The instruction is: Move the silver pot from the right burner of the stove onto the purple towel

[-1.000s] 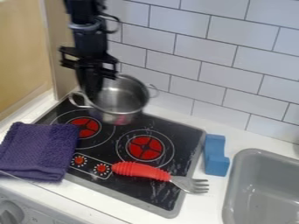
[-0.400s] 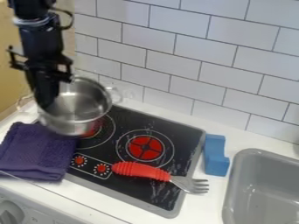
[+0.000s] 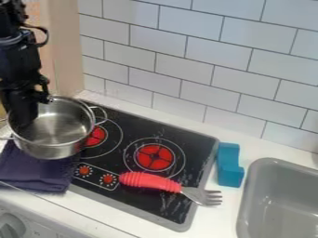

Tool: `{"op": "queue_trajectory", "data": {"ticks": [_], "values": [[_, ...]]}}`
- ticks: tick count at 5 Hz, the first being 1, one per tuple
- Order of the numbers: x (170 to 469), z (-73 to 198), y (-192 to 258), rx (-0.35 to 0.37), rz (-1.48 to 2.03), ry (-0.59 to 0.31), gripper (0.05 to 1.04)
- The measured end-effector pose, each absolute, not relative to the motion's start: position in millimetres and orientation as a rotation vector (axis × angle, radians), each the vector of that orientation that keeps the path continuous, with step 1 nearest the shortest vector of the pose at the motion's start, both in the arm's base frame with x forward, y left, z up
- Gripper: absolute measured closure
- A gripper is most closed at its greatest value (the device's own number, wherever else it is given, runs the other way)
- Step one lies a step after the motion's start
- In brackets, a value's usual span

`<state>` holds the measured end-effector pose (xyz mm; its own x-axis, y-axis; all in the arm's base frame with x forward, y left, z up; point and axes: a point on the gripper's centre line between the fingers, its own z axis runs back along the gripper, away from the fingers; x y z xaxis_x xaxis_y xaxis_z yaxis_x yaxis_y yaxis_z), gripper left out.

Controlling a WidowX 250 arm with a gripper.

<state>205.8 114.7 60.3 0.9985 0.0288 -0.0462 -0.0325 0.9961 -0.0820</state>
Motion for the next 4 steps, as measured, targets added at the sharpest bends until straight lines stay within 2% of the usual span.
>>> {"op": "queue_trajectory", "data": {"ticks": [2,4], "values": [[201,35,122,-0.104,0.015,0.054,1.03],[200,20,125,-0.118,0.02,0.118,1.005]]}}
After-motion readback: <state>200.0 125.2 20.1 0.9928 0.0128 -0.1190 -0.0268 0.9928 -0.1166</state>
